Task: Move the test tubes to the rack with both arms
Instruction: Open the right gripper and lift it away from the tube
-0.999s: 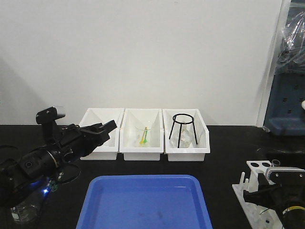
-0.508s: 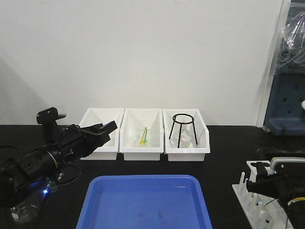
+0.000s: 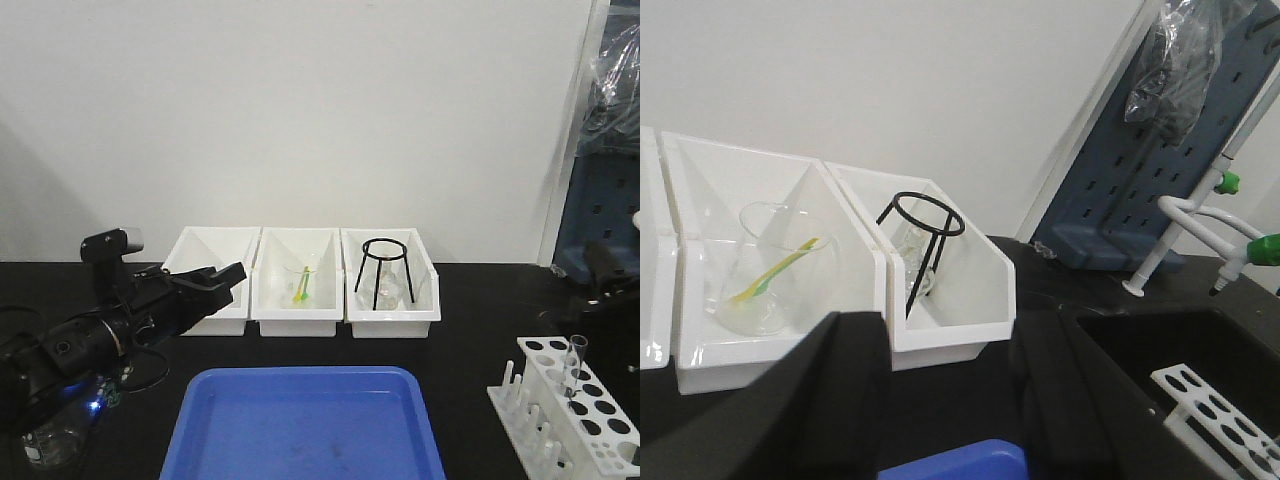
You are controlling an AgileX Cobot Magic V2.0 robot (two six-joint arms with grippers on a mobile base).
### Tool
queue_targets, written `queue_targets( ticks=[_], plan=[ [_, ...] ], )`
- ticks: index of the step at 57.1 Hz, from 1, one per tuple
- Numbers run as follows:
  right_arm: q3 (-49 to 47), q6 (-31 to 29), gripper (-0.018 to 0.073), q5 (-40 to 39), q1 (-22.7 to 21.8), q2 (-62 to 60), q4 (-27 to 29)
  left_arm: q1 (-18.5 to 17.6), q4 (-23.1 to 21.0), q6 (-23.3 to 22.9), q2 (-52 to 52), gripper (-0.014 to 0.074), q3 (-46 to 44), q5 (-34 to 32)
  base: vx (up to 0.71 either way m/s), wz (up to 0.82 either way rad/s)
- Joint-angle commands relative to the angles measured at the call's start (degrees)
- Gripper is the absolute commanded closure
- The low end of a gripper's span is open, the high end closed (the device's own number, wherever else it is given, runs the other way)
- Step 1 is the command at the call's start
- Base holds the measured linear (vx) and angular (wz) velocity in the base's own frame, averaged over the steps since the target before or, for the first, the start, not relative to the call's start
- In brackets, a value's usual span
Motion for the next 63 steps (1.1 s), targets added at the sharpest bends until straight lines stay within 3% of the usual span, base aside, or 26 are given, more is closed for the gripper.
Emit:
queue_targets(
  ticks=[1,9,16,31,50,63],
  plan=[
    [-1.5,-0.4,0.0037,5.6,-0.2,-8.0,-0.4,0.1,-1.1,0.1,-3.2,0.0161,-1.7,-5.2,0.0,0.0],
    [-1.5,-0.4,0.0037,14.4,-0.2,-15.0,-0.3,0.1,4.5,0.8,-7.9,0.0161,-1.7,-5.6,0.0,0.0],
    [-1.5,-0.4,0.0037,15.4,-0.3,-17.5,-0.3,0.1,10.5,2.4,-15.1,0.0161,-1.7,-4.6,0.0,0.0],
    [-1.5,-0.4,0.0037,15.4,-0.3,-18.1,-0.3,0.1,19.3,-0.5,-30.1,0.0161,-1.7,6.7,0.0,0.0],
    [-1.5,-0.4,0.0037,15.5,-0.3,-18.1,-0.3,0.1,19.4,-3.1,-43.1,0.0161,6.6,14.1,0.0,0.0],
    [-1.5,-0.4,0.0037,15.4,-0.3,-18.1,-0.3,0.1,19.4,-3.1,-44.1,0.0161,8.3,14.2,0.0,0.0]
  ],
)
